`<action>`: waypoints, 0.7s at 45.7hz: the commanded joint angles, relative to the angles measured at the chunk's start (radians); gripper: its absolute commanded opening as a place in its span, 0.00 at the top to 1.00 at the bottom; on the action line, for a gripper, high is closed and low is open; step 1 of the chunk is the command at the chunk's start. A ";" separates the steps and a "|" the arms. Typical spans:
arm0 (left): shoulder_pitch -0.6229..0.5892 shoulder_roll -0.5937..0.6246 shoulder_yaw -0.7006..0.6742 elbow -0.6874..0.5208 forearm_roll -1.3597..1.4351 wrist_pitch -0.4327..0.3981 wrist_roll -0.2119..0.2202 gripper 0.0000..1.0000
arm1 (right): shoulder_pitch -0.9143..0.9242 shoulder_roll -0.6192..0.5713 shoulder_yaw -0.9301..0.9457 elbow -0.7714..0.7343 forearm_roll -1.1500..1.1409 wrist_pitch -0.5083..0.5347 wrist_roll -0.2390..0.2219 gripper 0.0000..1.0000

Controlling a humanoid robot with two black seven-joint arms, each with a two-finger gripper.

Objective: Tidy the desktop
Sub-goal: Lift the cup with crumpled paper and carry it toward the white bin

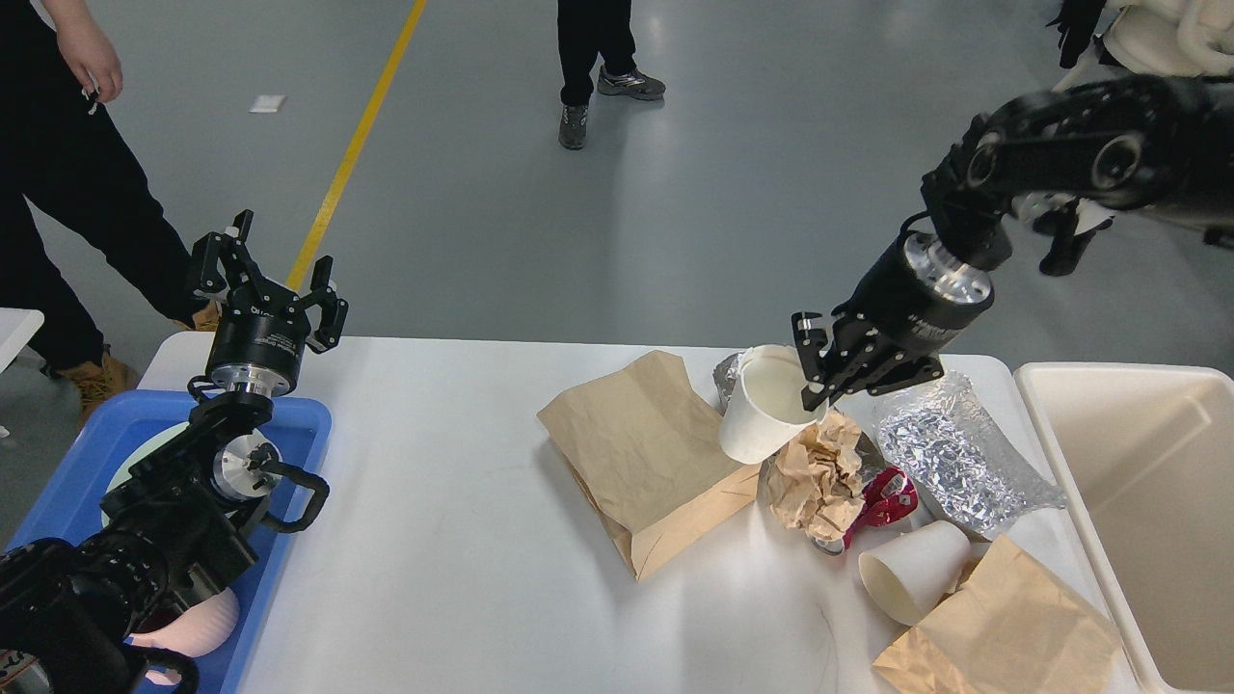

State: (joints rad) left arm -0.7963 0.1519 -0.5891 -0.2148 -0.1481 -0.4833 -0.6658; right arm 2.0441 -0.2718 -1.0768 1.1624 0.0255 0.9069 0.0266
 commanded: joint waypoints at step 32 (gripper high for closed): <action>0.000 0.000 0.000 0.000 0.001 0.000 0.000 0.04 | 0.274 -0.224 -0.011 -0.004 -0.055 0.053 -0.005 1.00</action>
State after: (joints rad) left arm -0.7963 0.1519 -0.5891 -0.2148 -0.1477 -0.4833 -0.6658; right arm 2.3213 -0.4818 -1.0844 1.1566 -0.0223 0.9600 0.0214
